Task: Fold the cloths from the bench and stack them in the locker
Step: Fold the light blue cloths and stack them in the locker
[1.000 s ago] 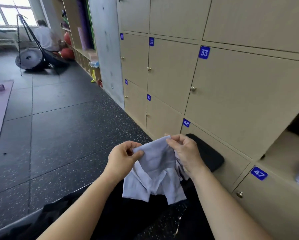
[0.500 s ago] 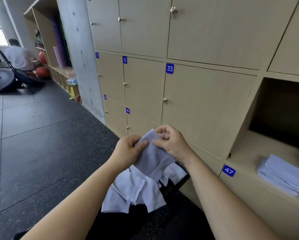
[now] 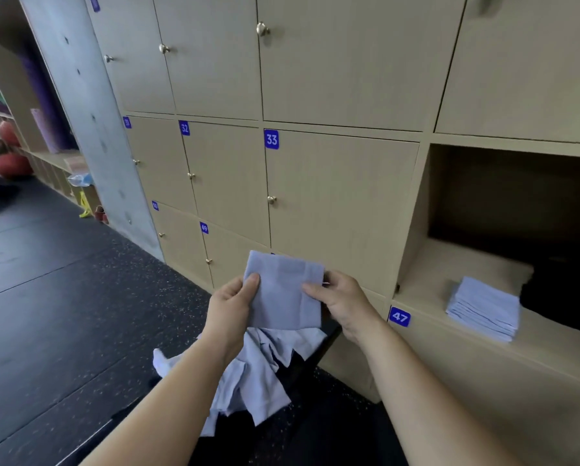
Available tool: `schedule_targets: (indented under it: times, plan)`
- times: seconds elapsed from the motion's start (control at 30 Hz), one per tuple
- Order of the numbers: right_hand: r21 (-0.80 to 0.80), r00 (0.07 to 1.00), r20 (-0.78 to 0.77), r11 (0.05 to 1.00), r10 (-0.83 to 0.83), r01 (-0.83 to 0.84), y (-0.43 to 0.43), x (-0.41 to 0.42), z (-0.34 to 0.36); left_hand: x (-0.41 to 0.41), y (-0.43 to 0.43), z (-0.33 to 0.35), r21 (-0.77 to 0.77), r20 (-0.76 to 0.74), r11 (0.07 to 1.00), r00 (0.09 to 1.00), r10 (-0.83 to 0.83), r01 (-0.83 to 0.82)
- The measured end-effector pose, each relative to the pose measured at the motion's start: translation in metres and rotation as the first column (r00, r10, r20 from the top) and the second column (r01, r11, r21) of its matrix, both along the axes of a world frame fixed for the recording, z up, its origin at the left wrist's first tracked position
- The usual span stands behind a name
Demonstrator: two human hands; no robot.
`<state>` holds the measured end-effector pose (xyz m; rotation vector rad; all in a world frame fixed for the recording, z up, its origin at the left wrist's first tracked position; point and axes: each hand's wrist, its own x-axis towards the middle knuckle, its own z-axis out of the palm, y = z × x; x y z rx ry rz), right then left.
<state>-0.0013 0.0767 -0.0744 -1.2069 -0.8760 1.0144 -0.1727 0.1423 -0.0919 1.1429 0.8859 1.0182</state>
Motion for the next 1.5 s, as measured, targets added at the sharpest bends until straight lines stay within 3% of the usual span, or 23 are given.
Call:
schedule_targets:
  times: [0.13, 0.27, 0.33, 0.47, 0.53, 0.73, 0.87, 1.2, 1.5]
  plan:
    - [0.006, 0.975, 0.070, 0.978, -0.210, 0.211, -0.013, 0.024, -0.006, 0.030, -0.012, 0.000, 0.061, -0.093, 0.997, 0.995, -0.036, 0.042]
    - [0.025, 0.923, 0.110, 0.930, -0.368, 0.368, -0.031, 0.054, -0.010, 0.057, -0.025, 0.001, 0.189, -0.232, 0.962, 0.961, -0.150, 0.196]
    - [0.008, 0.923, 0.112, 0.929, -0.368, 0.370, -0.044, 0.069, -0.011, 0.072, -0.028, -0.003, 0.219, -0.279, 0.950, 0.947, -0.159, 0.224]
    - [-0.108, 0.967, 0.146, 0.968, -0.211, 0.228, -0.073, 0.097, -0.017, 0.111, -0.035, -0.009, 0.166, -0.285, 0.964, 0.946, -0.155, 0.208]
    - [-0.118, 0.954, 0.161, 0.954, -0.254, 0.274, -0.088, 0.114, -0.022, 0.132, -0.038, -0.014, 0.109, -0.261, 0.971, 0.949, -0.179, 0.214]
    - [-0.096, 0.822, 0.166, 0.820, -0.546, 0.564, -0.127, 0.168, -0.037, 0.200, -0.061, -0.023, 0.050, -0.306, 0.936, 0.897, -0.318, 0.349]
    - [-0.116, 0.701, 0.278, 0.702, -0.656, 0.703, -0.143, 0.204, -0.053, 0.242, -0.073, -0.030, 0.097, -0.394, 0.898, 0.845, -0.362, 0.430]
    - [-0.178, 0.590, 0.433, 0.578, -0.681, 0.797, -0.155, 0.277, -0.105, 0.333, -0.071, -0.071, 0.087, -0.556, 0.864, 0.744, -0.371, 0.496]
    - [-0.091, 0.477, 0.564, 0.523, -0.674, 0.847, -0.117, 0.364, -0.096, 0.437, -0.024, -0.067, 0.193, -0.524, 0.771, 0.728, -0.442, 0.607]
